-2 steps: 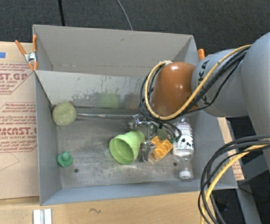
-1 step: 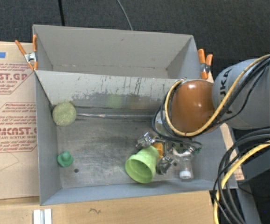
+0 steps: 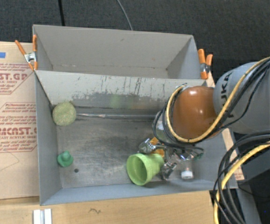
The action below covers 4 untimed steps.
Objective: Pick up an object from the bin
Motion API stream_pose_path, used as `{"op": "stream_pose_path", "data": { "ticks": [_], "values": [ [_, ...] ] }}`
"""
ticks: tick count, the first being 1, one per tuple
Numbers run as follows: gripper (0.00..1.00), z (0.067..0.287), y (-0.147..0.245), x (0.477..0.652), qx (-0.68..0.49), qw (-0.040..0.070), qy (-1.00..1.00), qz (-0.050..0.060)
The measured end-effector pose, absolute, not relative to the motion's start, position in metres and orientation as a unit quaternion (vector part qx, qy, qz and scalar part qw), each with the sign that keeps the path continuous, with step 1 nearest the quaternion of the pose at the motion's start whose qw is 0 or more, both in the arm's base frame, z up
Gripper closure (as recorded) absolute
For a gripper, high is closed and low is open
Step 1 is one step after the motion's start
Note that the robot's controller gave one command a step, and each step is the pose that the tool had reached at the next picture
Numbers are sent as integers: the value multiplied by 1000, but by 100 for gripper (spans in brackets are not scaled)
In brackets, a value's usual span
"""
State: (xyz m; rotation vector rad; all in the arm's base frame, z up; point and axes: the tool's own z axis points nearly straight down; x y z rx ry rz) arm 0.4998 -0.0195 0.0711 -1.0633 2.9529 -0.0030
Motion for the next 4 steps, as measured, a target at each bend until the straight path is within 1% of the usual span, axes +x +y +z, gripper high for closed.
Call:
{"op": "stream_pose_path", "data": {
  "ticks": [1, 3, 4],
  "values": [
    [100, 74, -17, 517, -323, -2, 946, 1],
    [100, 77, -17, 517, -323, -2, 946, 1],
    [100, 87, -17, 516, -323, -2, 946, 1]
  ]
}}
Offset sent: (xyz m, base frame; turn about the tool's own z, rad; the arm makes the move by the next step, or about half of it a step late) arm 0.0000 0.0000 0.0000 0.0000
